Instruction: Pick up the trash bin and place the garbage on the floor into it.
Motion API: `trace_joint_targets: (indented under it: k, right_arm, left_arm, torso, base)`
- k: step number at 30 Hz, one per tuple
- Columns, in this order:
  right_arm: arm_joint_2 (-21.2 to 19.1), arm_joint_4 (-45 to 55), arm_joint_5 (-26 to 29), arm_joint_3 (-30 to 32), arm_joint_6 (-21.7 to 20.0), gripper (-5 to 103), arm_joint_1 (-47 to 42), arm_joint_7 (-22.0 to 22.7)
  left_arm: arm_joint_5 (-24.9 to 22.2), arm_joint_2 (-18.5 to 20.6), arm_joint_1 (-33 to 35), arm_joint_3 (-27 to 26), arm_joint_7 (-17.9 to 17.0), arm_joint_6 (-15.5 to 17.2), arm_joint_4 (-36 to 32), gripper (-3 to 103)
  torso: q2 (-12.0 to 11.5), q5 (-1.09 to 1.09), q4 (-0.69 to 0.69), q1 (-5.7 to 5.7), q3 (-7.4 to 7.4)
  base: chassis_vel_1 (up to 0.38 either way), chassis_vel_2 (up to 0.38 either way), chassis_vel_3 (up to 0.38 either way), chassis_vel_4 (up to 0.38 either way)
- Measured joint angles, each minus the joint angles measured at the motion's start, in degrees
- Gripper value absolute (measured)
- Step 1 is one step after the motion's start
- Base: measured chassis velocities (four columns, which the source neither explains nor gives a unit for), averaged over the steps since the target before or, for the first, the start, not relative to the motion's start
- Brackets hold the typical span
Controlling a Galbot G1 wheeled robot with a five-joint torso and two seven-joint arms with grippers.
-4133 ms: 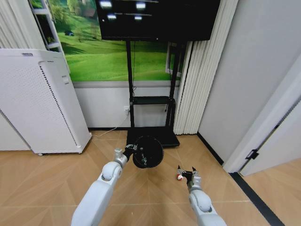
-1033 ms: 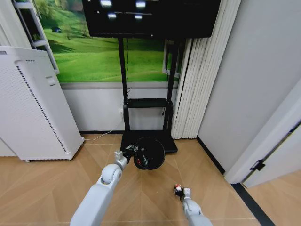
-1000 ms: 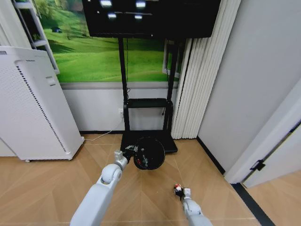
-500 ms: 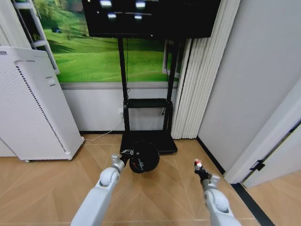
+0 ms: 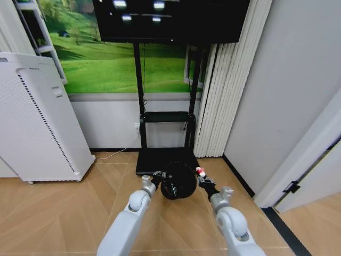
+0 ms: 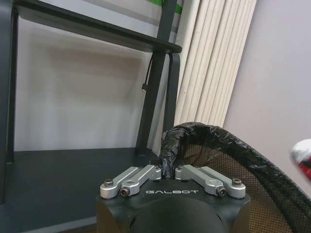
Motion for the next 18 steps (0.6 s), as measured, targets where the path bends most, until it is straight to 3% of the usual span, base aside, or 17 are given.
trace_joint_targets:
  k: [3,8,10,14,18]
  right_arm:
    - [0.1,-0.5,-0.9,-1.5,-0.6,31,0.0,0.6]
    - [-0.8,0.0,-4.6,-3.5,-0.7,53,-1.4,1.0]
    - [-1.0,0.4,-5.0,-3.6,-0.7,53,-1.7,0.9]
    - [-1.6,1.0,-6.2,-3.8,-0.7,74,-1.8,0.7]
    - [-1.6,0.3,-5.2,-2.7,-0.7,85,-0.8,1.9]
  left_arm:
    - [0.4,-0.4,0.0,0.0,0.0,0.0,0.1,7]
    - [0.6,-0.7,0.0,-0.1,0.0,0.1,0.1,7]
    - [0.7,-0.8,0.0,-0.1,0.0,0.1,0.2,7]
    - [1.3,-1.6,-0.3,-0.3,0.0,0.1,0.8,7]
    - [1.3,-1.6,-0.3,-0.4,0.0,0.1,0.6,7]
  torso:
    - [0.0,0.02,0.0,0.0,0.0]
    - [0.0,0.01,-0.01,0.0,0.0]
    - [0.0,0.01,-0.02,0.0,0.0]
    - [0.0,0.01,-0.02,0.0,0.0]
    - [0.0,0.01,-0.02,0.0,0.0]
  base:
    - [0.0,0.0,0.0,0.0]
    - [0.0,0.0,0.0,0.0]
    - [0.0,0.0,0.0,0.0]
    - [0.0,0.0,0.0,0.0]
    - [0.0,0.0,0.0,0.0]
